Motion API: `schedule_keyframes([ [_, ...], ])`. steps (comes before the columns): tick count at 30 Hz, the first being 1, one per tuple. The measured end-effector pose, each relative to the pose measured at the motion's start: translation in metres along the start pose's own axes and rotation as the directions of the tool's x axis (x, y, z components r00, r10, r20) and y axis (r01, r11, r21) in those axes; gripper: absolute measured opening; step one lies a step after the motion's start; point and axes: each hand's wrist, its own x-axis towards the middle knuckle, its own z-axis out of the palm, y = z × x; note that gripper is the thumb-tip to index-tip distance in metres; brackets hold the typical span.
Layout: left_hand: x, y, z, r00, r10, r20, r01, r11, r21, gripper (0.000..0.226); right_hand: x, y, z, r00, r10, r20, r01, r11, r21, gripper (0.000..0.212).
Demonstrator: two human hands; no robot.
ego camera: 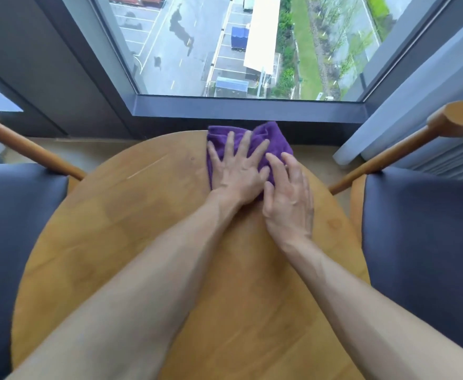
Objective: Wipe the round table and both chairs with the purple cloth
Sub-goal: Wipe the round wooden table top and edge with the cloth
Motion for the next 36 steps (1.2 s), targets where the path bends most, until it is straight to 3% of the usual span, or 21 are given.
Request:
schedule_keyframes([
  [2,-0.021,0.03,0.006,0.983,0.176,0.055,-0.177,0.984,0.01,0.059,0.011,0.015,-0.008,0.995,0.089,-0.04,-0.087,0.995,0.038,0.047],
  [4,-0.036,0.029,0.002,0.954,0.301,0.02,-0.292,0.939,-0.184,0.053,0.015,0.027,-0.01,0.985,0.172,0.01,-0.172,0.984,0.043,0.047],
  [6,-0.045,0.001,-0.009,0.974,0.199,-0.112,-0.228,0.851,-0.473,0.047,0.009,0.031,-0.004,0.98,0.172,0.101,-0.166,0.984,-0.068,0.053],
  [7,-0.049,-0.021,-0.014,0.985,0.084,-0.151,-0.15,0.85,-0.506,0.045,0.005,0.03,0.002,0.977,0.157,0.146,-0.137,0.981,-0.139,0.059],
  [9,-0.06,-0.071,-0.018,0.981,-0.111,-0.158,0.049,0.934,-0.353,0.042,0.002,0.021,0.019,0.969,0.146,0.202,-0.093,0.964,-0.251,0.072],
  [11,-0.078,-0.114,-0.018,0.975,-0.182,-0.126,0.155,0.968,-0.199,0.044,0.007,0.006,0.034,0.969,0.137,0.205,-0.069,0.949,-0.308,0.078],
  [14,-0.105,-0.149,-0.011,0.973,-0.195,-0.127,0.179,0.976,-0.125,0.045,0.015,-0.023,0.052,0.964,-0.022,0.265,0.106,0.946,-0.307,0.075],
  [17,-0.121,-0.16,-0.005,0.95,-0.271,-0.153,0.252,0.959,-0.133,0.046,-0.001,-0.057,0.069,0.88,-0.293,0.373,0.4,0.882,-0.25,0.071],
  [20,-0.133,-0.156,0.005,0.938,-0.318,-0.14,0.303,0.945,-0.122,0.05,-0.018,-0.059,0.073,0.824,-0.387,0.413,0.512,0.822,-0.252,0.073],
  [23,-0.139,-0.154,0.011,0.936,-0.342,-0.081,0.336,0.938,-0.083,0.057,0.008,-0.03,0.055,0.844,-0.341,0.413,0.48,0.824,-0.302,0.082],
  [27,-0.136,-0.152,0.008,0.934,-0.356,-0.028,0.354,0.934,-0.056,0.058,0.037,0.024,0.021,0.923,-0.127,0.364,0.28,0.869,-0.407,0.086],
  [31,-0.136,-0.143,0.002,0.917,-0.399,0.02,0.399,0.912,-0.09,0.058,0.003,0.058,0.001,0.951,-0.059,0.302,0.189,0.887,-0.421,0.084],
  [36,-0.136,-0.139,-0.005,0.912,-0.404,0.072,0.41,0.902,-0.136,0.062,-0.053,0.043,0.004,0.963,-0.039,0.266,0.15,0.899,-0.41,0.081],
])
